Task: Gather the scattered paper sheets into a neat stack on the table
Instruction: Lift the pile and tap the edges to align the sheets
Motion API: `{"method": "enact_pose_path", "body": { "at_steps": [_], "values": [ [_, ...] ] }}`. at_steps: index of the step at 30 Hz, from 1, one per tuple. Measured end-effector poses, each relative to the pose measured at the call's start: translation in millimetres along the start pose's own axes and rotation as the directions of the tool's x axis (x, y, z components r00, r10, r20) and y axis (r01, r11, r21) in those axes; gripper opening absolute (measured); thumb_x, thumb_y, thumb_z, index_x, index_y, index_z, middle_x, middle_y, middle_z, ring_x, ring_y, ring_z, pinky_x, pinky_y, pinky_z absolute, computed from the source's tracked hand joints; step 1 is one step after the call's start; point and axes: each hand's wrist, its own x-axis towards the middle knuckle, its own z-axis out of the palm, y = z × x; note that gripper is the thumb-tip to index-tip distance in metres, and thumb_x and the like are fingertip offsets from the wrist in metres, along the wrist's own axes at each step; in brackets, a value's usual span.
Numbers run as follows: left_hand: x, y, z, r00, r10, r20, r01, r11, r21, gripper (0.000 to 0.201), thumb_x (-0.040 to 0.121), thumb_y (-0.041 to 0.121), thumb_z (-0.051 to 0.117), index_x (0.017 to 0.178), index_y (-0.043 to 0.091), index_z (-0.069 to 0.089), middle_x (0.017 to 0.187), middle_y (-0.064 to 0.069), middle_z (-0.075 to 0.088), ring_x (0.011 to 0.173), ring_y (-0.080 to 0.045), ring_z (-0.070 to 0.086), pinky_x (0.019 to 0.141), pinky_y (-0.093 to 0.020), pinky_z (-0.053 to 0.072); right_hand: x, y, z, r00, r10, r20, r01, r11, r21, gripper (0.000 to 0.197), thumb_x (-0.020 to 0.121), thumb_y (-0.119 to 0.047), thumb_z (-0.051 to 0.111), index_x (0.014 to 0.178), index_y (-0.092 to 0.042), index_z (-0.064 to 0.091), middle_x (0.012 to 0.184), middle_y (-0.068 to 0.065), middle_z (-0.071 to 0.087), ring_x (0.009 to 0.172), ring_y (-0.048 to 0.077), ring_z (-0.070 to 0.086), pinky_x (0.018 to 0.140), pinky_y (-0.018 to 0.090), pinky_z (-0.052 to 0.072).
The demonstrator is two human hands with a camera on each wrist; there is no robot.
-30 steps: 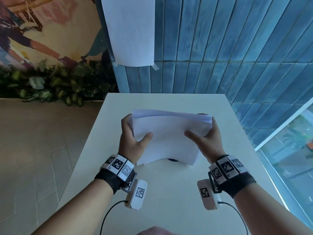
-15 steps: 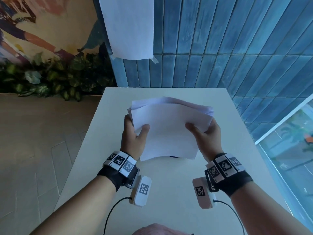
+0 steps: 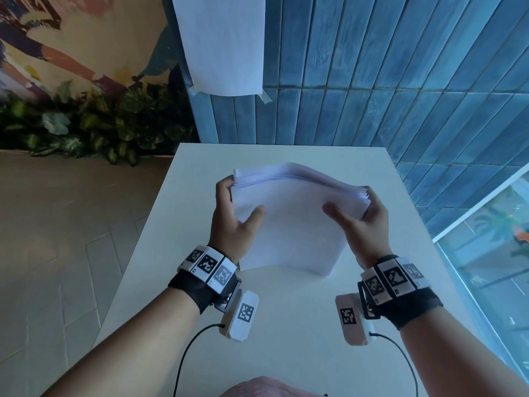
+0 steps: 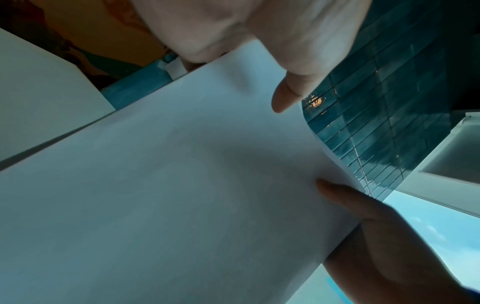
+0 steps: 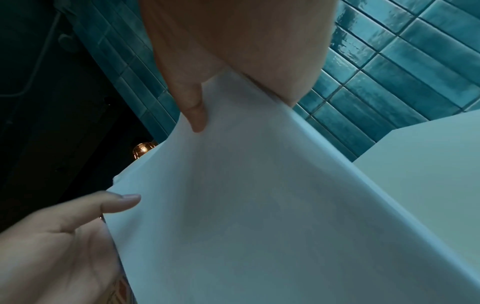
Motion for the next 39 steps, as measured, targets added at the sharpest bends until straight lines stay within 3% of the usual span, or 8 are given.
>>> {"method": "enact_pose_path", "body": {
  "at_steps": [4,8,13,22,25,28,33,39],
  "values": [
    [-0.6,-3.4,4.7,1.000,-0.018,-0.002,0.018,1.000,-0.017,0.069,0.071,0.003,0.067,0.127,0.022,0.031,0.134,-0.006,0.047,0.127,-0.021,0.047,0.107,-0.032,0.039,0.9,-0.2,5.4,0.999,0.022,-0.024,-0.022,1.000,0.022,0.046,0.066,-0.015,0.083,0.097,-0.030,0.052,0.099,-0.002,0.062,0.088,0.017,0.063,0.077,0.035,0.055],
    [-6.8,-19.4,1.6,0.980,-0.200,0.008,0.200,0.980,-0.025,0.050,0.067,0.010,0.066,0.107,0.030,0.045,0.103,0.001,0.064,0.095,-0.018,0.064,0.088,-0.043,0.053,-3.1,15.8,3.4,0.992,0.127,-0.019,-0.126,0.990,0.058,0.043,0.063,-0.017,0.083,0.100,-0.020,0.061,0.098,0.003,0.070,0.087,0.021,0.069,0.071,0.032,0.057],
    [-15.3,-38.0,1.0,0.970,-0.235,0.063,0.231,0.971,0.066,0.037,0.080,0.018,0.064,0.112,0.023,0.047,0.099,0.005,0.064,0.089,-0.001,0.061,0.076,-0.025,0.048,-14.8,38.2,2.0,0.974,0.226,0.026,-0.224,0.972,-0.065,0.035,0.066,-0.010,0.085,0.097,-0.008,0.069,0.091,0.006,0.074,0.089,0.027,0.071,0.067,0.028,0.054],
    [4.4,-37.7,-16.6,0.976,-0.146,0.164,0.118,0.979,0.165,0.027,0.085,0.022,0.065,0.111,0.019,0.057,0.102,0.002,0.069,0.090,-0.001,0.063,0.077,-0.020,0.048,21.5,-15.1,-1.9,0.981,-0.160,-0.105,0.121,0.944,-0.307,0.056,0.069,-0.016,0.081,0.117,-0.019,0.052,0.102,-0.011,0.060,0.101,0.019,0.059,0.088,0.031,0.047],
    [18.8,-20.1,-22.0,0.979,-0.042,0.200,-0.012,0.965,0.261,0.013,0.086,0.018,0.064,0.098,0.018,0.060,0.086,0.006,0.068,0.075,0.009,0.061,0.067,-0.010,0.045,30.2,-33.9,9.6,0.959,-0.283,0.007,0.233,0.774,-0.589,0.065,0.068,-0.031,0.079,0.126,-0.021,0.053,0.124,-0.004,0.059,0.120,0.024,0.049,0.098,0.029,0.031],
    [31.5,7.9,-24.8,0.950,0.048,0.309,-0.154,0.932,0.328,0.010,0.087,0.019,0.062,0.097,0.019,0.063,0.083,0.005,0.068,0.074,-0.008,0.062,0.067,-0.011,0.044,31.5,-55.6,27.1,0.928,-0.247,0.278,0.366,0.734,-0.572,0.067,0.068,-0.038,0.080,0.128,-0.026,0.053,0.125,-0.006,0.063,0.116,0.013,0.055,0.108,0.035,0.031],
    [44.2,38.1,-27.6,0.888,0.093,0.450,-0.306,0.850,0.429,0.013,0.086,0.020,0.061,0.098,0.022,0.065,0.086,0.000,0.071,0.076,-0.021,0.062,0.064,-0.024,0.042,31.4,-68.2,38.3,0.899,-0.141,0.414,0.317,0.863,-0.393,0.017,0.073,-0.021,0.077,0.087,-0.015,0.072,0.081,0.001,0.074,0.076,0.019,0.066,0.070,0.030,0.047],
    [51.3,26.0,-53.7,0.893,-0.106,0.437,-0.181,0.806,0.564,0.015,0.075,0.038,0.070,0.087,0.029,0.069,0.080,0.006,0.071,0.077,-0.017,0.065,0.071,-0.029,0.051,27.3,-47.9,20.4,0.949,-0.092,0.302,0.135,0.983,-0.126,0.014,0.070,-0.006,0.082,0.072,-0.011,0.069,0.057,-0.013,0.066,0.054,0.001,0.058,0.055,0.013,0.045]
  ]
}}
